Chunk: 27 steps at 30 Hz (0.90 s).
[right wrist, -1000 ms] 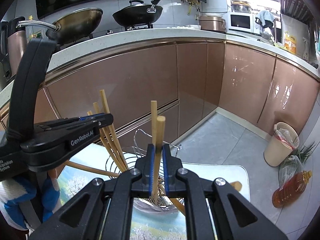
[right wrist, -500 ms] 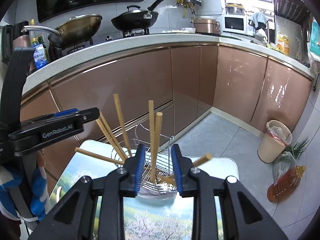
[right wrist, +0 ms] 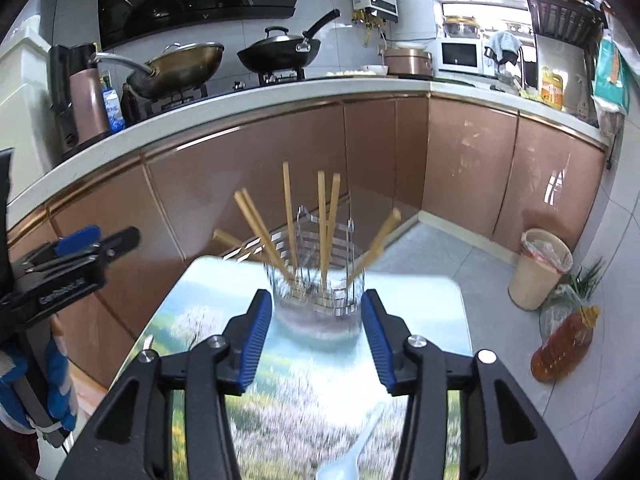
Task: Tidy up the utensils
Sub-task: 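Move both open tools back over the pink and blue spoons on the table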
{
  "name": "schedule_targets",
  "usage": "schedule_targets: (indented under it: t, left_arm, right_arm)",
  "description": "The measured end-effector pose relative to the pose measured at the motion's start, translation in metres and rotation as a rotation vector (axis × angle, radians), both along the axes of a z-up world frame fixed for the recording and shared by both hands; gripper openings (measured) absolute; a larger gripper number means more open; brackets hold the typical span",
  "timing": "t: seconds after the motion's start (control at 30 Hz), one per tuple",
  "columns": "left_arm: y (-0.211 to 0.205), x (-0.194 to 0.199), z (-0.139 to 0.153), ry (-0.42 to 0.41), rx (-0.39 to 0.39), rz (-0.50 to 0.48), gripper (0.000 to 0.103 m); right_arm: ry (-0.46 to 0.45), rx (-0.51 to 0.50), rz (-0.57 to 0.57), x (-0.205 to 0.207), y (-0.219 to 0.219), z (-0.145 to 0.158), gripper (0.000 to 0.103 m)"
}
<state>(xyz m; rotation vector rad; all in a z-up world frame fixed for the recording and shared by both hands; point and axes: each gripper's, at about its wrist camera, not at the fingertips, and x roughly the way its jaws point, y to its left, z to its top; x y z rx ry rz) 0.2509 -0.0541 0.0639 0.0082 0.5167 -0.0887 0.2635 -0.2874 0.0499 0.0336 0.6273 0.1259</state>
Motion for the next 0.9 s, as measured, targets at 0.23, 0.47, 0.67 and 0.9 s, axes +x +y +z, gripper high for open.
schedule_targets:
  t: [0.23,0.47,0.67,0.9]
  left_arm:
    - [0.020,-0.059,-0.005,-0.066,0.013,0.032,0.082]
    - [0.032,-0.105,-0.005,-0.119,0.021,0.043,0.082]
    - [0.040,-0.132,-0.007,-0.128,0.010,0.051,0.085]
    - [0.051,-0.158,-0.012,-0.125,0.012,0.066,0.089]
  right_arm:
    - [0.038,0.004,-0.001,-0.048,0.003,-0.022,0.046]
    - [0.051,0.003,0.016,-0.087,0.015,-0.032,0.046]
    - [0.049,0.004,0.008,-0.114,0.016,-0.034,0.046]
    - [0.046,0.018,-0.008,-0.134,0.008,-0.035,0.046]
